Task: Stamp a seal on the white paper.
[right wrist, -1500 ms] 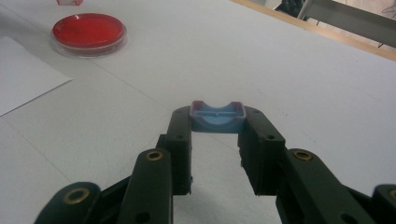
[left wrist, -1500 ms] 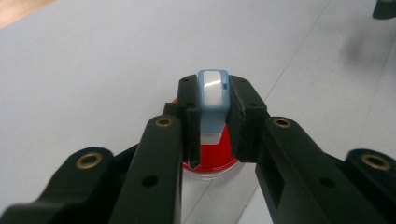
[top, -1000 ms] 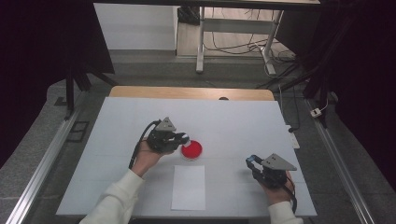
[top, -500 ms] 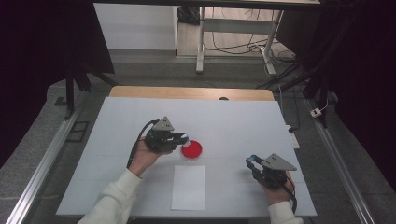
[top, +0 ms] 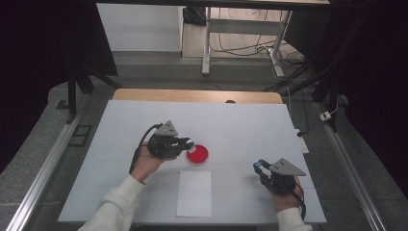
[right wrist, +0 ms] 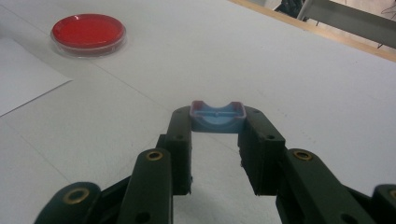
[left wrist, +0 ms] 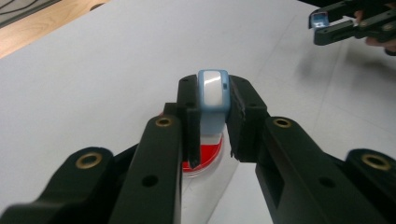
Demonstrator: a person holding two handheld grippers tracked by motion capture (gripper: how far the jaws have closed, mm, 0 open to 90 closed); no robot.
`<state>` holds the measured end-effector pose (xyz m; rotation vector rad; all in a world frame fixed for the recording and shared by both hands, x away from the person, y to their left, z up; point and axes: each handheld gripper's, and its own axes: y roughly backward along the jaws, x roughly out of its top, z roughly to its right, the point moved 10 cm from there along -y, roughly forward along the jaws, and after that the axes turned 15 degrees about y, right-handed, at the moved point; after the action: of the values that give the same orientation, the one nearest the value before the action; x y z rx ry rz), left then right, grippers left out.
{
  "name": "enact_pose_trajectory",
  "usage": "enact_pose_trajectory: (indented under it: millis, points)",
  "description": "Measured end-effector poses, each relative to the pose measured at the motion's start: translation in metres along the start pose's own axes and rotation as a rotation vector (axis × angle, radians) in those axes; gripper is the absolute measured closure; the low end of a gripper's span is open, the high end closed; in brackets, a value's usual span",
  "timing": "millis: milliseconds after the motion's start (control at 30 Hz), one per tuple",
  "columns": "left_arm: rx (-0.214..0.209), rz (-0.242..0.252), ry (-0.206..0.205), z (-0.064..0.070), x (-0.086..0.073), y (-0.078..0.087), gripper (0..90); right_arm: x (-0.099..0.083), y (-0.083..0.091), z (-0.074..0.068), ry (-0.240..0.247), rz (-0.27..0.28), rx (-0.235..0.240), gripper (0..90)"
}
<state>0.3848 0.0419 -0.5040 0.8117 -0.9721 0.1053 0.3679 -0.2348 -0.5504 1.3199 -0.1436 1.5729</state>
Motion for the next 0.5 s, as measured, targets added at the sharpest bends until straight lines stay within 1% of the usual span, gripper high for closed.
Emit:
enact_pose_trajectory:
  millis: [267, 500]
  points:
    - [-0.003, 0.003, -0.017, 0.0061, -0.0014, 0.0064, 75.9, 0.0005, -0.0010, -0.0006, 0.000, 0.003, 0.002, 65.8]
    - [-0.016, 0.003, -0.026, 0.0101, -0.0036, 0.0104, 75.9, 0.0003, -0.0009, -0.0004, 0.001, 0.001, 0.001, 65.8]
